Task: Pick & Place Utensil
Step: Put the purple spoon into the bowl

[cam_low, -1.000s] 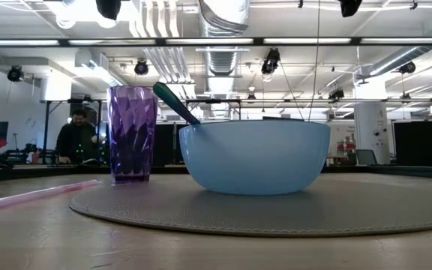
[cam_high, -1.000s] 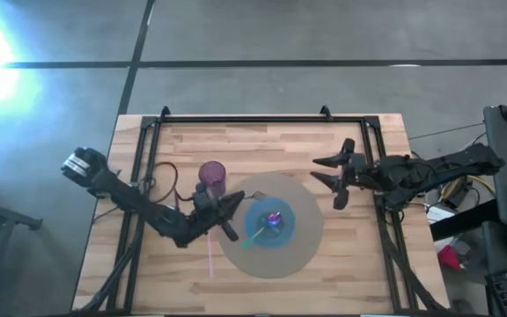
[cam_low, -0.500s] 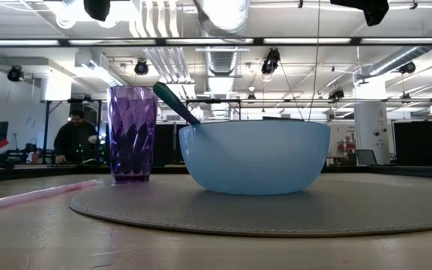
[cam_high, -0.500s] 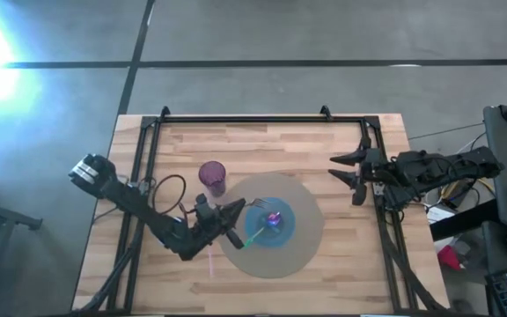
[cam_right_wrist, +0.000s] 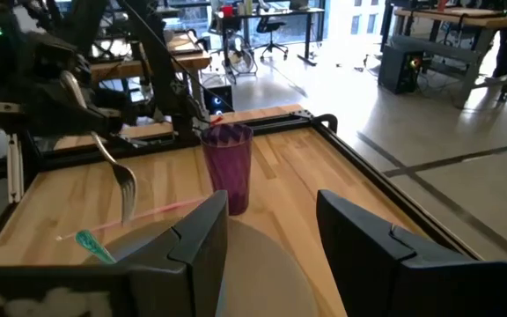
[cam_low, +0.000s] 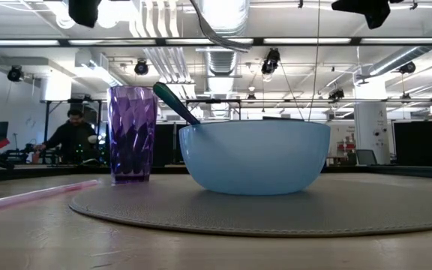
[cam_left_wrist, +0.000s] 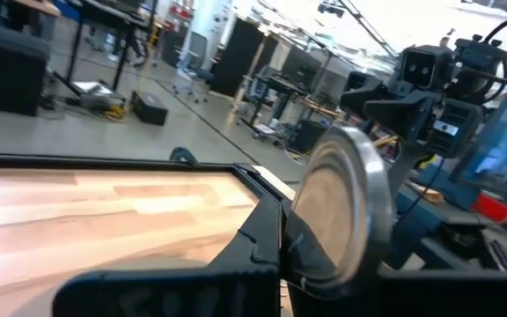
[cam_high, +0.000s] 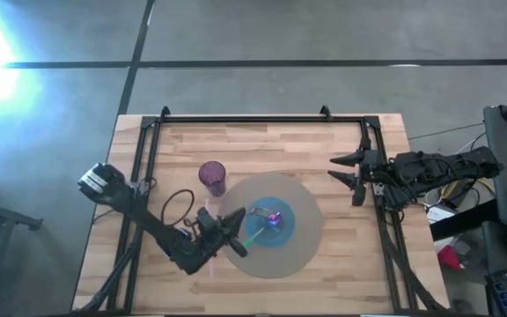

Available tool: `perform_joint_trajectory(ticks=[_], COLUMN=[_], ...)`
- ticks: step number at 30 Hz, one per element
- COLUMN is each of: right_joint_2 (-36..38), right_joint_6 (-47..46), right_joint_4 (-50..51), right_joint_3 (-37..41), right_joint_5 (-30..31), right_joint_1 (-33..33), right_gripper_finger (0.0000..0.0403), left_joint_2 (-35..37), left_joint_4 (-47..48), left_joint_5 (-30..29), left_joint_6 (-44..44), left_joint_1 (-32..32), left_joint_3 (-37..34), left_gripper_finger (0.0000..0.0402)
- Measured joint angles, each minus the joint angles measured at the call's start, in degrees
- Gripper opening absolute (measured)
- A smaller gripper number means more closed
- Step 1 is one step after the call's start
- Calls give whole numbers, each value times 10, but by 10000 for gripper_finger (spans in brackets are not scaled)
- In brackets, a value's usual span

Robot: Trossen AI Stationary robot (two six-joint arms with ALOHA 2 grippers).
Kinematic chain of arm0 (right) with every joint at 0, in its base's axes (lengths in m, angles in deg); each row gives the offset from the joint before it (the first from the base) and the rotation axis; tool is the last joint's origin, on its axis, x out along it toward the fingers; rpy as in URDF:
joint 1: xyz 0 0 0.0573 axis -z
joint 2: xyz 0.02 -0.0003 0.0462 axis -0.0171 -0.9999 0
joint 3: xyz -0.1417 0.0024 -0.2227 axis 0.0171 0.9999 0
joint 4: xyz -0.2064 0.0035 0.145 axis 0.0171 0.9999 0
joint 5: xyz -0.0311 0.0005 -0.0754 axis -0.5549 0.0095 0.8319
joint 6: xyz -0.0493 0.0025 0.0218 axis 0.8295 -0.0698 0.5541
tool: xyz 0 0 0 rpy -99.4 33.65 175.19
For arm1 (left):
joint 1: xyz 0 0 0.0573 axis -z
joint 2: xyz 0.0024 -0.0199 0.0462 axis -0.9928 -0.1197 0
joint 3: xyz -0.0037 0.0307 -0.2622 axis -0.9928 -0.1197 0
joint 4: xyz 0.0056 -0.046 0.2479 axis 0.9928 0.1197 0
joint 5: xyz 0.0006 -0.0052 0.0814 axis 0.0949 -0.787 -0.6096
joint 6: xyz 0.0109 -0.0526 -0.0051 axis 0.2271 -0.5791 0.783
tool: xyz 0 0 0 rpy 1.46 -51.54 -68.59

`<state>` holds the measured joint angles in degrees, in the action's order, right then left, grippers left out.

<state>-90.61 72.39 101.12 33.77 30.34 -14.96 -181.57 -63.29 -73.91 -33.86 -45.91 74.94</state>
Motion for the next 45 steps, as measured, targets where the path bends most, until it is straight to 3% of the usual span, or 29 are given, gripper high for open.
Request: perform_joint_trajectory(ticks=[3, 10, 45], right_joint_2=[0, 0, -31], right_joint_6=[0, -1, 13], right_joint_4=[10, 11, 9], right_joint_3=[0, 0, 0], right_joint_5=[0, -1, -1], right_joint_1=[0, 0, 0], right_gripper_finger=[171, 173, 172], left_joint_2=[-17, -50, -131], left_joint_4=[-1, 1, 95], left_joint_5=[-30, -38, -52], left_joint_6=[26, 41, -260], left_joint_1=[9, 9, -6], left_joint_3=[28, 55, 42], left_gripper_finger=[0, 0, 0])
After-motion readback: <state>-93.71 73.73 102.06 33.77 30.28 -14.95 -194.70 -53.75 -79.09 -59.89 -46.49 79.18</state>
